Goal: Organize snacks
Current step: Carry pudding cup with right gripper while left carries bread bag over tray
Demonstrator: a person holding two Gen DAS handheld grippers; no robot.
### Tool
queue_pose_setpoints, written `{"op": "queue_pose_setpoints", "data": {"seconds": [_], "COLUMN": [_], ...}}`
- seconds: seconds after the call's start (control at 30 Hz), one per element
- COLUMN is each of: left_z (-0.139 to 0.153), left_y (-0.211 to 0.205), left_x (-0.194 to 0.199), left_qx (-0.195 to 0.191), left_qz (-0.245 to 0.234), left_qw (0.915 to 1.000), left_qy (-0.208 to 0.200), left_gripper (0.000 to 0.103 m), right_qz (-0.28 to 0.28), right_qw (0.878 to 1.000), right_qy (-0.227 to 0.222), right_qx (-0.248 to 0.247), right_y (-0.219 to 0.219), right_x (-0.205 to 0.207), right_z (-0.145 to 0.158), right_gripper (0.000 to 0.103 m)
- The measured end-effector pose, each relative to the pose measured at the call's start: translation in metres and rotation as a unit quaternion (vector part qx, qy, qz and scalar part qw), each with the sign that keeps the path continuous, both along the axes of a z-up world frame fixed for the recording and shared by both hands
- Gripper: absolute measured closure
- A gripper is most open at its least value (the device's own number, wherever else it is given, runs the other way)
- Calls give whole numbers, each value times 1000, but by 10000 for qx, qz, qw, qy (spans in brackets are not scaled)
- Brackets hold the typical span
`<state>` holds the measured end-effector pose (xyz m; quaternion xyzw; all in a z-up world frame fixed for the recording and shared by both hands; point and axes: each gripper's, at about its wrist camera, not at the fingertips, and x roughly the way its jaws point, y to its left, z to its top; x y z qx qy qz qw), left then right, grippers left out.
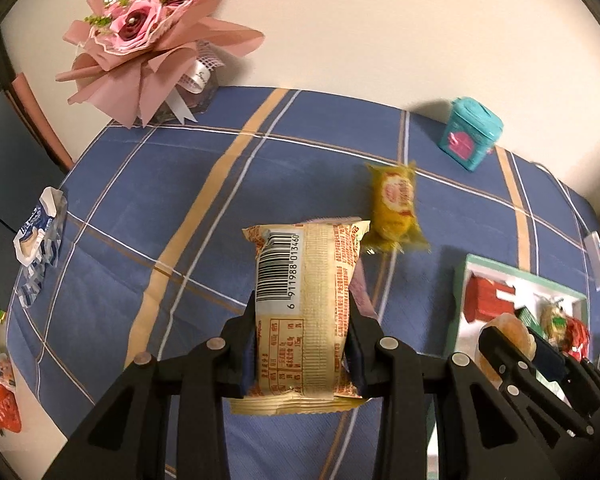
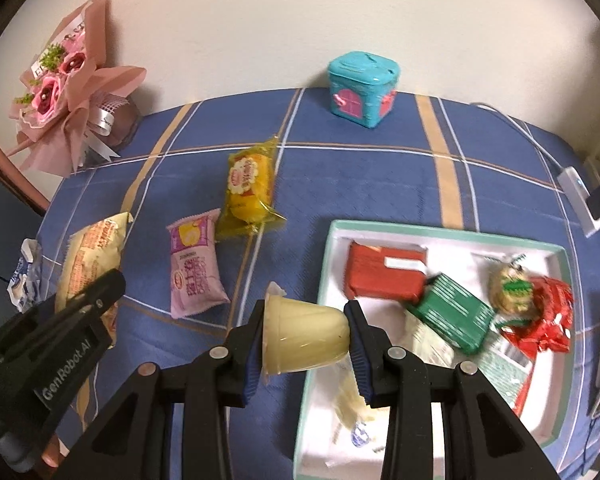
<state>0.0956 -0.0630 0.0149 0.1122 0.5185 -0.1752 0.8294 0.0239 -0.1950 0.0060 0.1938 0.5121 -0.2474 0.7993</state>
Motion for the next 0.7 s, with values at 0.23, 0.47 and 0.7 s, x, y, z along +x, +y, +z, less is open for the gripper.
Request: {"op": "queue_pose_setpoints", "data": {"seconds": [0.23, 0.47, 0.7], "left_z": [1, 3, 9], "left_y": [-10, -23, -37], "left_x": [-28, -58, -93], "left_qx": [-90, -232, -276], "left_qz": [-261, -611, -1080], "left_qw": [9996, 9976, 9935], "left_qy": [107, 242, 207], "left_gripper": [65, 65, 65], "right_qz": [-243, -449, -756], "right_qw": [9997, 9990, 9971], "right_qy": [57, 49, 26], "right_qx": [84, 23, -38], "right_y": [-9, -17, -32], "right_x": [-31, -63, -99], "right_z": [-1, 7, 15], "right_gripper": [63, 63, 63]}}
